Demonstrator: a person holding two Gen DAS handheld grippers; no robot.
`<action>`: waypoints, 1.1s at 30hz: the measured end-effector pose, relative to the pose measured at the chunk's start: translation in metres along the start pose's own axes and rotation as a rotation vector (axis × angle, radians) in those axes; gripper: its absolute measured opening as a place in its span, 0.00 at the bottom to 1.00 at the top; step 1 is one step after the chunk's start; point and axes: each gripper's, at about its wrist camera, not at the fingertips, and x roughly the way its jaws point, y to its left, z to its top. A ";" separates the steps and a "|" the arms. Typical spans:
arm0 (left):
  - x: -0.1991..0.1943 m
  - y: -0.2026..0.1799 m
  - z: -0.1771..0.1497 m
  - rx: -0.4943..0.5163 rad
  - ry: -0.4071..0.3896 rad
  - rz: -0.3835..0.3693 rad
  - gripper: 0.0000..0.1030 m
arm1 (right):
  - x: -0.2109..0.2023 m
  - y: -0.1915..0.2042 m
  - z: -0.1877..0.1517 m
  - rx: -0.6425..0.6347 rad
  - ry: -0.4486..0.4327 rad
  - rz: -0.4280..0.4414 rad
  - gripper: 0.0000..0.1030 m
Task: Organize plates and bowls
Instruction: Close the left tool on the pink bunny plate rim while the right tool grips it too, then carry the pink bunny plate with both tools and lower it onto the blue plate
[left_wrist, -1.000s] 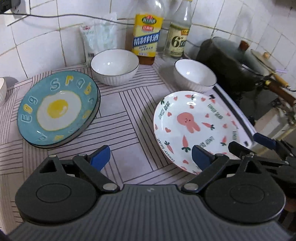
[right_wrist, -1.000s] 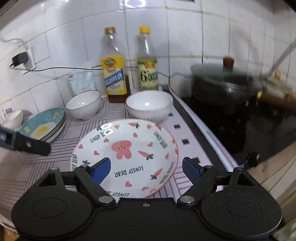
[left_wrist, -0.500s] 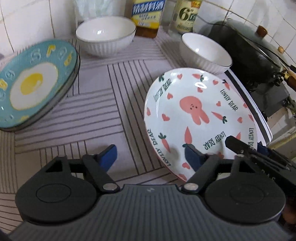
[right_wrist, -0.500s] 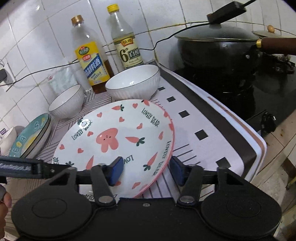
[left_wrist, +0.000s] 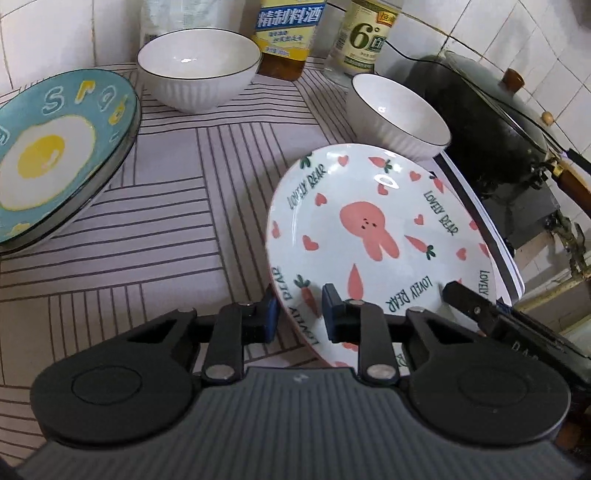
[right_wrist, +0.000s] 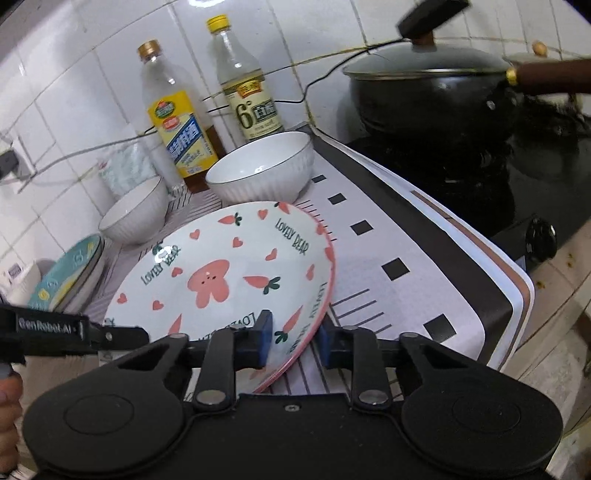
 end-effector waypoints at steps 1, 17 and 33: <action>0.000 -0.002 0.000 0.013 0.000 0.007 0.22 | 0.000 0.000 0.000 0.012 -0.001 -0.002 0.26; -0.037 -0.005 -0.001 0.093 0.016 0.033 0.24 | -0.019 0.010 0.003 -0.069 0.011 0.059 0.26; -0.124 0.026 -0.010 0.083 -0.036 0.062 0.25 | -0.071 0.071 0.000 -0.123 -0.001 0.148 0.27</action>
